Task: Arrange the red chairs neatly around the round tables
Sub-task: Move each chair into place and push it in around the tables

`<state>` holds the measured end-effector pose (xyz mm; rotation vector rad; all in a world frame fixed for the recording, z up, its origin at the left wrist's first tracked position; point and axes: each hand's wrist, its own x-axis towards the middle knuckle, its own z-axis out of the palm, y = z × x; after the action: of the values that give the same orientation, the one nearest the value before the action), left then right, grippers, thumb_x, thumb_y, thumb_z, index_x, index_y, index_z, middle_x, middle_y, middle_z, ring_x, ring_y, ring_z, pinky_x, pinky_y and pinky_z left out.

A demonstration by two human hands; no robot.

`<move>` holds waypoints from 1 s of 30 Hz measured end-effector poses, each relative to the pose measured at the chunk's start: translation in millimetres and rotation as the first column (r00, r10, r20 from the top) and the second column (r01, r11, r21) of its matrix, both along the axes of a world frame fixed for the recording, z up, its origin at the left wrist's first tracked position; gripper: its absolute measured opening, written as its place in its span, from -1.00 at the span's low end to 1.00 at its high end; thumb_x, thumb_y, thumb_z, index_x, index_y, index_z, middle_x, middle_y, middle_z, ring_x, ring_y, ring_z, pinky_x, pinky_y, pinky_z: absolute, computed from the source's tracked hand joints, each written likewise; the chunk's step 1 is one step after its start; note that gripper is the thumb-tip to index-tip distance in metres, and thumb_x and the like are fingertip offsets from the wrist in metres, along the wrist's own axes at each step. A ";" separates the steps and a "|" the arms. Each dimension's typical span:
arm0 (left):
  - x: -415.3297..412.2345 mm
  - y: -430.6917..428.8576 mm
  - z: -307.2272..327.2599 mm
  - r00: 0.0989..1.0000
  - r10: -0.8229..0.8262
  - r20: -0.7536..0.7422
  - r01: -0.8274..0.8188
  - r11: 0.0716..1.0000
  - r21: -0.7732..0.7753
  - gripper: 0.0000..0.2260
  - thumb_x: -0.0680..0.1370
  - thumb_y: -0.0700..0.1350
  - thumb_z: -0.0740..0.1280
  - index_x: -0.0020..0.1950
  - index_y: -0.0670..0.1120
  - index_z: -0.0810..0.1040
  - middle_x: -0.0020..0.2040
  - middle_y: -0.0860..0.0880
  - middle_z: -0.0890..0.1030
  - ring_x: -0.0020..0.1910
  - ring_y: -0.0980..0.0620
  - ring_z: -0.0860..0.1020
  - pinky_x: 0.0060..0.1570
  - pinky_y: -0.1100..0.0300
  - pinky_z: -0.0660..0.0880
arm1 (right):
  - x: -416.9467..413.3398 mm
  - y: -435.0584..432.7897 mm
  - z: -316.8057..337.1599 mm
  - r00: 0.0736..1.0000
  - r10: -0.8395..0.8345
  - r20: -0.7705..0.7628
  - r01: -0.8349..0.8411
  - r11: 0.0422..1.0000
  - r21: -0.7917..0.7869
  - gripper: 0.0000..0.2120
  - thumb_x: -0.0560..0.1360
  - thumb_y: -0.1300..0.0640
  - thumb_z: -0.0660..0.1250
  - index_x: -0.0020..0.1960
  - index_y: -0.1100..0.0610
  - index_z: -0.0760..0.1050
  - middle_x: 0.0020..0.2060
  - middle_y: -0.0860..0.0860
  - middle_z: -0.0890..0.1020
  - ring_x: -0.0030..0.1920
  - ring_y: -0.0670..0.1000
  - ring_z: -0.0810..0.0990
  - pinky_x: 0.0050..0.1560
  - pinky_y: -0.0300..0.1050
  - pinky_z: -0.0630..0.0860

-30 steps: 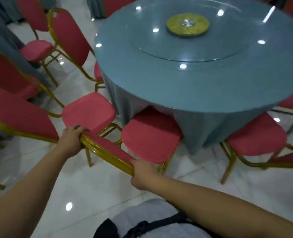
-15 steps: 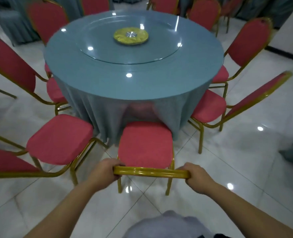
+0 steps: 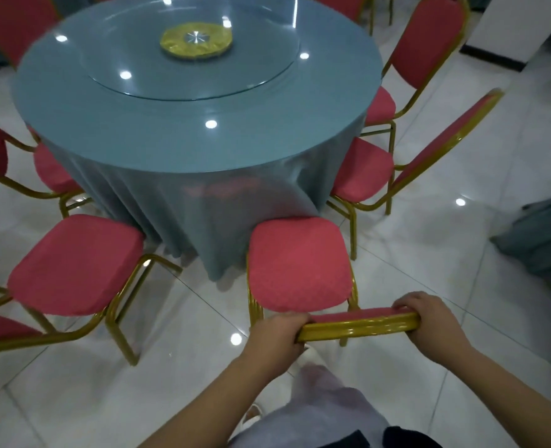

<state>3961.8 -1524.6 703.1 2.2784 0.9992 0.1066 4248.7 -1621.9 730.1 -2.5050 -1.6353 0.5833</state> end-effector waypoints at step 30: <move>77.3 154.6 15.3 0.830 0.476 -0.292 -0.447 0.880 0.163 -0.90 0.51 0.13 0.42 -0.03 0.18 0.56 -0.23 0.21 0.54 -0.19 0.24 0.51 -0.18 0.27 0.51 | 100.8 256.8 -14.2 0.942 0.325 -0.090 -0.320 0.945 0.060 -0.82 0.44 0.25 0.29 -0.15 -0.04 0.52 -0.17 -0.07 0.48 0.03 0.11 0.47 -0.10 -0.03 0.31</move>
<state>4039.1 -1370.0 718.3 2.1217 1.7460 -0.0258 4349.5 -1365.2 715.9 -2.1510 -2.0111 0.6800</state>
